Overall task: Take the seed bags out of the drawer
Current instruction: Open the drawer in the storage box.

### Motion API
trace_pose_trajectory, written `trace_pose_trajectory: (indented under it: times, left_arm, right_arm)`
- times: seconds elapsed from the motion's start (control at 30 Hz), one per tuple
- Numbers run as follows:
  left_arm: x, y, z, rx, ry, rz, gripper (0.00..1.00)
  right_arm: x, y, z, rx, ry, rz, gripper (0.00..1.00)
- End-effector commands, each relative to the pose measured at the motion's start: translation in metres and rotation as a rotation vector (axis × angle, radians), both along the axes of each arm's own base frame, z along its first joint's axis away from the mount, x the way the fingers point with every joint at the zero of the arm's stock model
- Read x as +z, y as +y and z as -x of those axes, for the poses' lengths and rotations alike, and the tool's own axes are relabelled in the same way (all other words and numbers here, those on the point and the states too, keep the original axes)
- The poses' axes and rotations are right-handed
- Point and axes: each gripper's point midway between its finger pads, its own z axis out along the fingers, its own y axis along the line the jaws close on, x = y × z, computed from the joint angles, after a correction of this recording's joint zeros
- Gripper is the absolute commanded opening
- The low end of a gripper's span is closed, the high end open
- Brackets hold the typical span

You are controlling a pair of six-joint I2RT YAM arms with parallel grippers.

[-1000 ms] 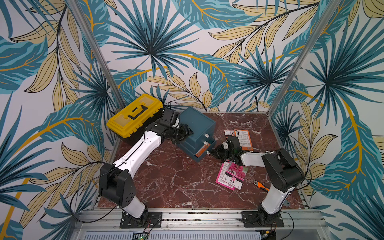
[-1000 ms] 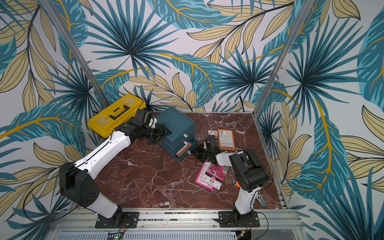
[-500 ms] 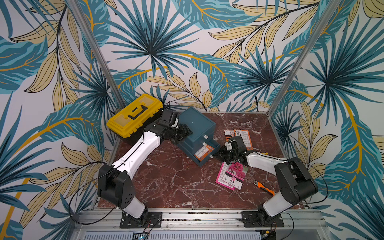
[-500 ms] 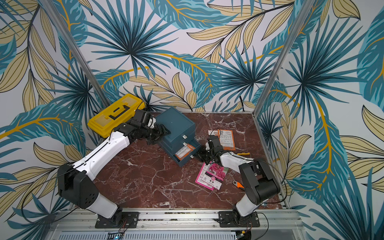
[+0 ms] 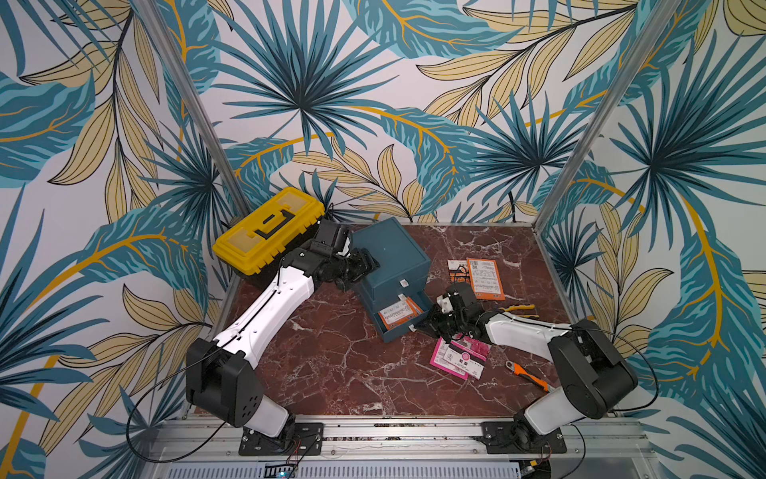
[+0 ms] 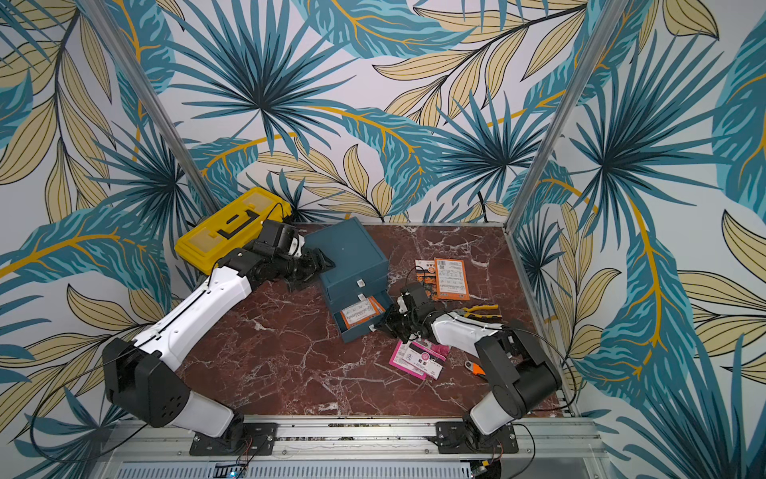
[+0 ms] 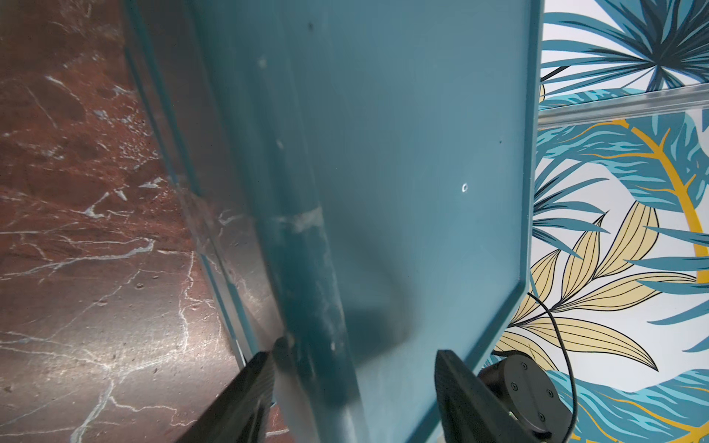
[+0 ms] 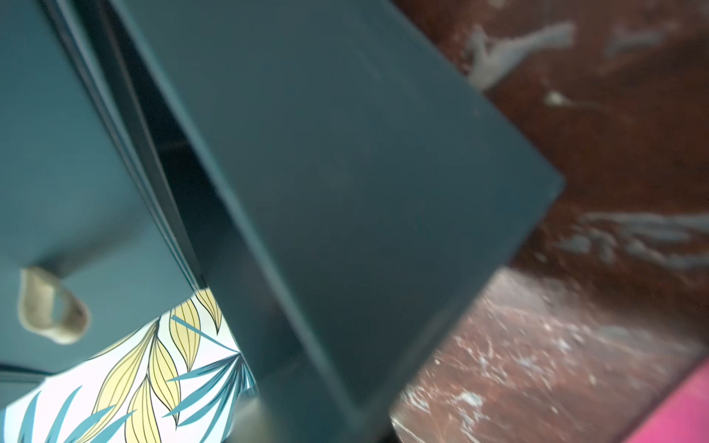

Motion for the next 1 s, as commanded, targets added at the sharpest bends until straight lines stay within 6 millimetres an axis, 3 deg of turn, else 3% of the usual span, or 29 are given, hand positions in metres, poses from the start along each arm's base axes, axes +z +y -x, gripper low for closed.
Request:
trace_pose_trajectory:
  times: [0.0,0.5,0.97]
  left_arm:
    - [0.001,0.001,0.004,-0.014,-0.019,0.003,0.71]
    - [-0.004,-0.007,0.0,-0.027,-0.01,0.028,0.7]
    - [-0.002,-0.012,-0.001,-0.038,-0.014,0.036,0.7]
  right_arm:
    - [-0.001,-0.004,0.01,-0.01,0.01,0.001,0.0]
    - [-0.012,-0.028,0.042,-0.043,0.034,0.025,0.0]
    - [-0.016,-0.036,0.055,-0.068,0.035,0.019,0.0]
